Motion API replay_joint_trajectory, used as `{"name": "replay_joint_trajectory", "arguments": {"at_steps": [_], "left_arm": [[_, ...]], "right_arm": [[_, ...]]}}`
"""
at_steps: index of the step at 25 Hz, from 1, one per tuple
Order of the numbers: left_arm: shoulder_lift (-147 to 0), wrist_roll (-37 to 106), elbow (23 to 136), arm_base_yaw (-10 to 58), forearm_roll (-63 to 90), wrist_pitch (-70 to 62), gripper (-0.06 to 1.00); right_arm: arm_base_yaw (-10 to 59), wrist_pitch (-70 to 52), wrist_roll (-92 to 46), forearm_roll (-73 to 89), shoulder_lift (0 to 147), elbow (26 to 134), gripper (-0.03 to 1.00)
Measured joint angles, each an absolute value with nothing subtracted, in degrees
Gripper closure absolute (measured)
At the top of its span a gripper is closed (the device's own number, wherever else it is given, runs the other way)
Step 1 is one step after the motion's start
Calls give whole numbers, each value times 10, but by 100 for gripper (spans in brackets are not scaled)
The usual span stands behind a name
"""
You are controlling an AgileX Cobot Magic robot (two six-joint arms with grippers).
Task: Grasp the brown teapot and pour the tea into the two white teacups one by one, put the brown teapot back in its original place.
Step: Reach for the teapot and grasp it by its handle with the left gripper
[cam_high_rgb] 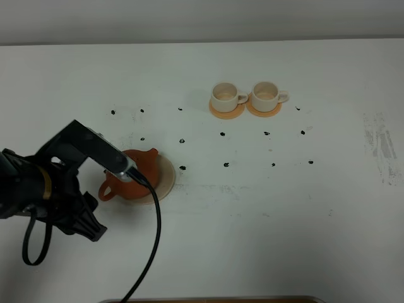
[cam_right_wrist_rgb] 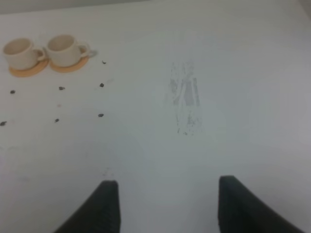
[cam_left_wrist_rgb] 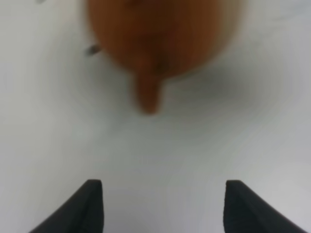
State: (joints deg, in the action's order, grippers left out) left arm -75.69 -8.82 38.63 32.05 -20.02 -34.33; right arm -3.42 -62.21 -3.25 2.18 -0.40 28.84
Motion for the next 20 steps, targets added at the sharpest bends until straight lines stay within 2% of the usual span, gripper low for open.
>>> {"name": "replay_joint_trajectory", "arguments": {"at_steps": [6,12,16,20], "left_arm": [[-783,7,421,255,-123,-330,39],[-852,112,472,249,-68,-352,39],[-892,134,510,249,-61,-404,39],[-906,154,514,249,-55,-400,39]], "right_arm": [[-34,-622,-32,22,-4,288,49],[-34,-622,-32,22,-4,288,49],[-34,-622,-32,22,-4,288,49],[-34,-622,-32,22,-4,288,49]]}}
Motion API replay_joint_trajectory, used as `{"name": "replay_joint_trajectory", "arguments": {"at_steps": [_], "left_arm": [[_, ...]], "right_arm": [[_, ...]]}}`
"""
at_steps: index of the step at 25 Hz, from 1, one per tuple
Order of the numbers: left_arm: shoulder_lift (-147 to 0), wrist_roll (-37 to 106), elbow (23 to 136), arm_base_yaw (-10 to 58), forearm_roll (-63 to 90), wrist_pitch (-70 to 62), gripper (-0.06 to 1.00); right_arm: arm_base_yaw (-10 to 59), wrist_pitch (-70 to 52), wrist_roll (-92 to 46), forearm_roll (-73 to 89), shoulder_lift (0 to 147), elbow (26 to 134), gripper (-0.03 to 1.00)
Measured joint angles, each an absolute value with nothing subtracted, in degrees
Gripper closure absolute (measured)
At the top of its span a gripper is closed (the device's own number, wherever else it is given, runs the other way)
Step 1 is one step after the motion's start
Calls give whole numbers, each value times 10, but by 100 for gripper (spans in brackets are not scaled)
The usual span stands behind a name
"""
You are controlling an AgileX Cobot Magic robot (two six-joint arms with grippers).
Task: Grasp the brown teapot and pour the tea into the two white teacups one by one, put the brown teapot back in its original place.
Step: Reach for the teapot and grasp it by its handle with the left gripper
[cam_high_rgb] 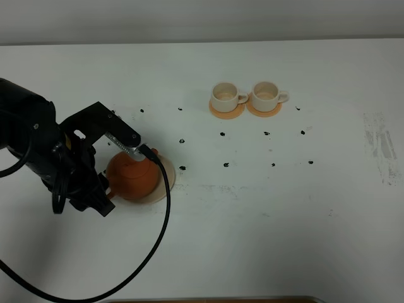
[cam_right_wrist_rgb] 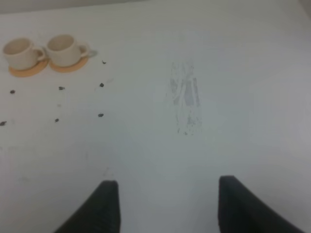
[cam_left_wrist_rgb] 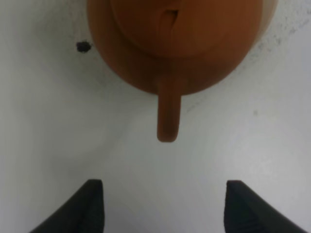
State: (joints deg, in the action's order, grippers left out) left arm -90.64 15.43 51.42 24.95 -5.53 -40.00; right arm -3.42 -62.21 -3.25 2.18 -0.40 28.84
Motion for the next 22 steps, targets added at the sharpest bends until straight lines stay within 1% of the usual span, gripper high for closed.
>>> {"name": "replay_joint_trajectory", "arguments": {"at_steps": [5,15,22], "left_arm": [[-909,183,514,249,-55,-362,39],[-959,189,515,249,-55,-302,46],[-983,198,515,249,-31,-290,47]], "right_arm": [[-34,-622,-32,22,-4,288,49],[-34,-622,-32,22,-4,288,49],[-34,-622,-32,22,-4,288,49]]}}
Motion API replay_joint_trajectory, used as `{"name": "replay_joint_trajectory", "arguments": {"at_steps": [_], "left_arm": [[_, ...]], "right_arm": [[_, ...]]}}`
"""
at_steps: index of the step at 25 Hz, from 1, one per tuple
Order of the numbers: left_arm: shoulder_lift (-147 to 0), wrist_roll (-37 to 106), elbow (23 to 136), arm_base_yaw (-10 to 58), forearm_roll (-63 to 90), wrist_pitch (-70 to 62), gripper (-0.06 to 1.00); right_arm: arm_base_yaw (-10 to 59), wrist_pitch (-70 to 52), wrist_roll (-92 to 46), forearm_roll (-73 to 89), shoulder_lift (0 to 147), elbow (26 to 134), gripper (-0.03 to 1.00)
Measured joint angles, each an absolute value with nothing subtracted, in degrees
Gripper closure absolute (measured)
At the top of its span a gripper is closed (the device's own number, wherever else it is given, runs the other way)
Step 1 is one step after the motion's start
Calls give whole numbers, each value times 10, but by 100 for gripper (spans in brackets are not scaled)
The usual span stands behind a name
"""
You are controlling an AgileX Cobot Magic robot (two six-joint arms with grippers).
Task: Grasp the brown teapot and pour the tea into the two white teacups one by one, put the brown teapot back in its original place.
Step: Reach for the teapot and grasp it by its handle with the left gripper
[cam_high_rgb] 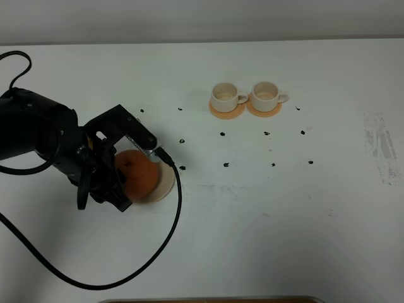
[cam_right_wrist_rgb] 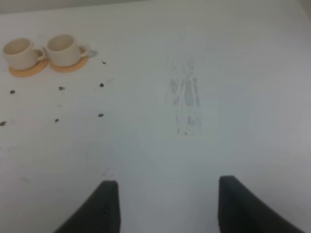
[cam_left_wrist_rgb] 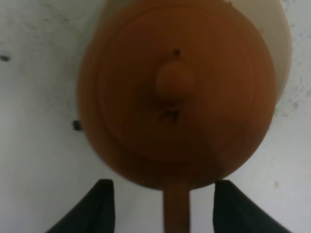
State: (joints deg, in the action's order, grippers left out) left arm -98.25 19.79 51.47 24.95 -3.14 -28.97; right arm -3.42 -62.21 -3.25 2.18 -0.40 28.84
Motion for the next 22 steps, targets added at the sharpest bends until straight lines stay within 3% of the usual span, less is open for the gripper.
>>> {"name": "replay_joint_trajectory", "arguments": {"at_steps": [9,12,16,22], "left_arm": [[-984,219,515,249,-17,-287,48],[-984,219,515,249,-17,-292,57],[-984,219,515,248,-17,-308,83],[-984,219,515,248,-17,-313,82]], "right_arm": [[-34,-622,-32,22,-4,288,49],[-34,-622,-32,22,-4,288,49],[-34,-622,-32,22,-4,288,49],[-34,-622,-32,22,-4,288,49]]}}
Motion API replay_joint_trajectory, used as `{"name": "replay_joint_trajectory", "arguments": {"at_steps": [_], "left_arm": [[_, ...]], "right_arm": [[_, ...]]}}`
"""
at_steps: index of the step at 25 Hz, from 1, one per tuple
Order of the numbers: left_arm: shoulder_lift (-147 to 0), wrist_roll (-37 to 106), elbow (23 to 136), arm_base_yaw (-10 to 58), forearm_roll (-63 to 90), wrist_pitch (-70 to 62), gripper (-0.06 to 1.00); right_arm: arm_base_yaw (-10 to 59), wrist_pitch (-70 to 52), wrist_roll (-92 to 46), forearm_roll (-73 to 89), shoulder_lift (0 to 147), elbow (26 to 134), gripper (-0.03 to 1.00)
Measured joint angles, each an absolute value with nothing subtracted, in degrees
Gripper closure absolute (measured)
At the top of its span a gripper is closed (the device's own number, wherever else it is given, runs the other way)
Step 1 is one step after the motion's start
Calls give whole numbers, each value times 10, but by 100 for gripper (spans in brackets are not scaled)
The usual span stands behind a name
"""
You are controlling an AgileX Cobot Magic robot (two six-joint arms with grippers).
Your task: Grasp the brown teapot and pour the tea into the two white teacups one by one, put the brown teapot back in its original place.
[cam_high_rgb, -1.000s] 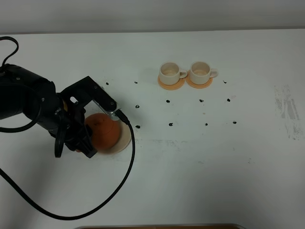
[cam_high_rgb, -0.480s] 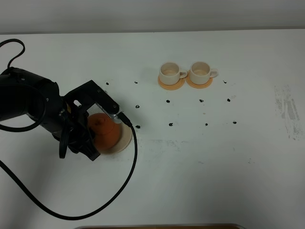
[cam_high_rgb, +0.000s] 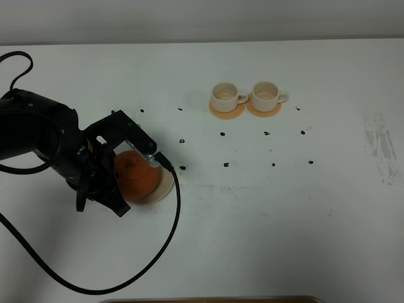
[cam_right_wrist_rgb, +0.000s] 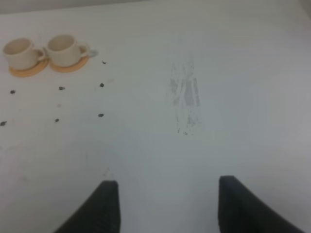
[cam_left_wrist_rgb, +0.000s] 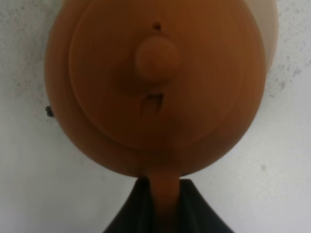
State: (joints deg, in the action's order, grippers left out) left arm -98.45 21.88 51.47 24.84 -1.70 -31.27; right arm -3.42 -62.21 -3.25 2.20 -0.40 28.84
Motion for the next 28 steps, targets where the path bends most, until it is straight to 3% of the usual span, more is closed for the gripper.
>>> {"name": "replay_joint_trajectory", "arguments": {"at_steps": [21,28], "left_arm": [[-924,219,516,249,-9,-319,82],[-930,207,575,239,-34,-322,82]], "right_arm": [[-34,-622,-32,22,-4,288,49],[-34,-622,-32,22,-4,288,49]]}}
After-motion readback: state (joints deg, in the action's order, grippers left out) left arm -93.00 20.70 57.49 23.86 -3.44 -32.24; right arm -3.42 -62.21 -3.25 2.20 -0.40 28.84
